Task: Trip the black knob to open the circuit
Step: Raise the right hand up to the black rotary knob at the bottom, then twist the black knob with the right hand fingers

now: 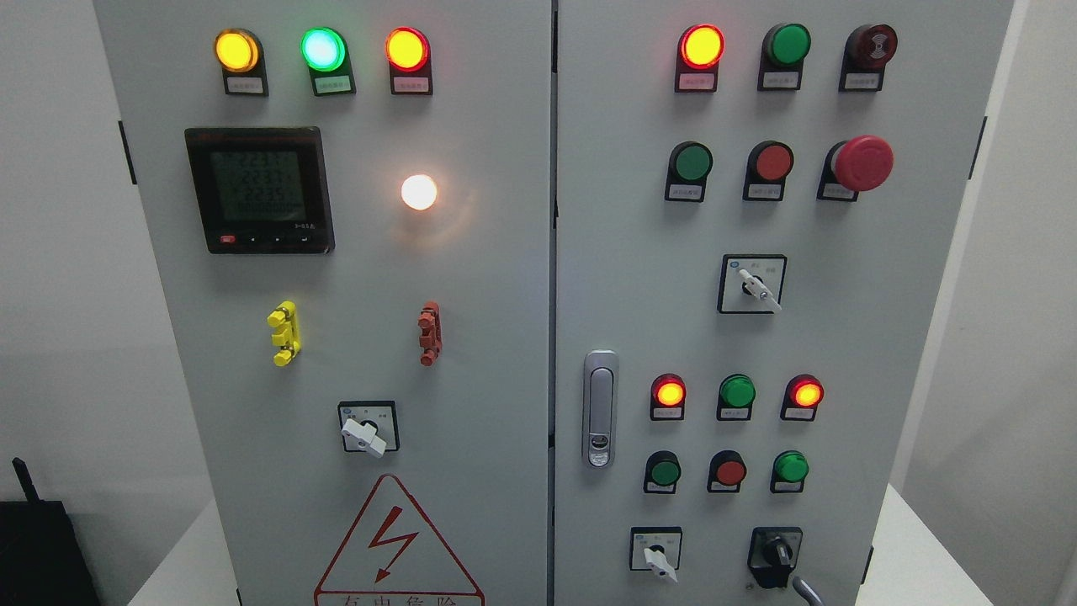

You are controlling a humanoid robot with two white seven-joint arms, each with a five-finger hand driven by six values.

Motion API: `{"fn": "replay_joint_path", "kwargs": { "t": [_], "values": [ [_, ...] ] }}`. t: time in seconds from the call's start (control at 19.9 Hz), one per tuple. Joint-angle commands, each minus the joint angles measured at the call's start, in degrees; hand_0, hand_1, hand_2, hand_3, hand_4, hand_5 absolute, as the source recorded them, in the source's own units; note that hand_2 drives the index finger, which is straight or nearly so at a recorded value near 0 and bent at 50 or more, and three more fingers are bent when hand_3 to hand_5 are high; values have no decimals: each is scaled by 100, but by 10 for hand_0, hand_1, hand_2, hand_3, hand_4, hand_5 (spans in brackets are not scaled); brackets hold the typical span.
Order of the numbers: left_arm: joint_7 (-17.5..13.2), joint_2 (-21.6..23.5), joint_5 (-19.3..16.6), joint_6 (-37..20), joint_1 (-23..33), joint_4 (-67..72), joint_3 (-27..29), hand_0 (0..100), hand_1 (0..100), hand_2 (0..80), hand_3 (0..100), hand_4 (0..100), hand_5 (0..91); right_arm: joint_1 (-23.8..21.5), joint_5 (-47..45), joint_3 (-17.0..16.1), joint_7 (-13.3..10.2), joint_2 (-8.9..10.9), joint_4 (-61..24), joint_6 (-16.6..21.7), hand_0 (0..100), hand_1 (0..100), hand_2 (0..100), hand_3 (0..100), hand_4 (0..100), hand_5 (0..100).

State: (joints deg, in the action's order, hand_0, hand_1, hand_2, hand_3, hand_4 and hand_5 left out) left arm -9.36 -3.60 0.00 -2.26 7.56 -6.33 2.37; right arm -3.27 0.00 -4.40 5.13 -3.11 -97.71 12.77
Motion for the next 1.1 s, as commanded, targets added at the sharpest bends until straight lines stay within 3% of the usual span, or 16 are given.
{"fn": "replay_joint_path", "kwargs": {
  "t": [0.0, 1.05],
  "values": [
    [-5, 0, -132, -3, 0, 0, 0, 120, 389, 0, 0, 0, 0, -7, -53, 36, 14, -6, -2, 7, 0, 0, 0, 1000, 1000, 1000],
    [-5, 0, -132, -2, 0, 0, 0, 120, 389, 0, 0, 0, 0, 2, -9, 168, 40, -6, -2, 15, 0, 0, 0, 1000, 1000, 1000]
  ]
}}
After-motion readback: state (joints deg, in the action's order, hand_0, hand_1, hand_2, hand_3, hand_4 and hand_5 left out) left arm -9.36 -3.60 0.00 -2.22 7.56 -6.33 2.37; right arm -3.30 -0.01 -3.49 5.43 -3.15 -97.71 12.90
